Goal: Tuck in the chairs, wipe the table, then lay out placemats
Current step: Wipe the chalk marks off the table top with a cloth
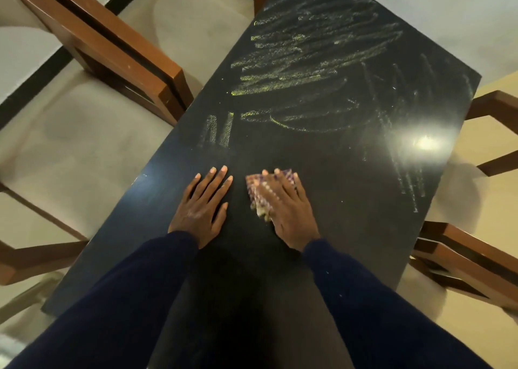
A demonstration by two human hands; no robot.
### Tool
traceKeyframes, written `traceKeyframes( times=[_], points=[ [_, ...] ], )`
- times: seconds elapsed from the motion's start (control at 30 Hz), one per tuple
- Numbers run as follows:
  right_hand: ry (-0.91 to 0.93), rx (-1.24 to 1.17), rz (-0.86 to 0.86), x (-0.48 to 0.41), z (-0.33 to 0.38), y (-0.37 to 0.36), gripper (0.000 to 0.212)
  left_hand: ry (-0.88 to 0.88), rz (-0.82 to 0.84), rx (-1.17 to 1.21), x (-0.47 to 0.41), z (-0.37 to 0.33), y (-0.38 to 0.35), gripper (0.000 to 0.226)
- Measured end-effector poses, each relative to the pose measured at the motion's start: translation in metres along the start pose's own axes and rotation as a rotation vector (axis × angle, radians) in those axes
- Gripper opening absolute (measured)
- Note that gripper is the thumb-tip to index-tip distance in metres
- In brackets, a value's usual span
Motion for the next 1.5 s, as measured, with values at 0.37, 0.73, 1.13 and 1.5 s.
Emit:
traceKeyframes(
  times=[0.37,0.73,1.13,1.5],
  points=[
    [-0.760,-0.170,-0.217,0.028,-0.149,0.029,0.074,-0.021,-0.032,0.011,0.001,-0.001,0.002,0.063],
    [-0.303,-0.044,-0.068,0.120,-0.118,0.002,0.070,-0.036,-0.083,0.012,0.001,-0.007,0.005,0.065],
    [-0.343,-0.032,-0.108,-0.004,-0.051,0.012,0.073,-0.014,-0.107,0.008,0.004,-0.006,0.014,0.060],
    [-0.353,-0.046,-0.172,0.002,-0.102,0.027,0.074,0.001,-0.105,0.062,0.003,-0.002,0.012,0.059]
  ],
)
Point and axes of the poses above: each hand's wrist, its own x-axis away from the middle knuckle, its own y-axis out of the back of the hand, z = x × y, the point moved 10 cm from there along -x, towards the middle knuckle, and after that the axes turned 15 degrees about z, right-handed, at the moved point
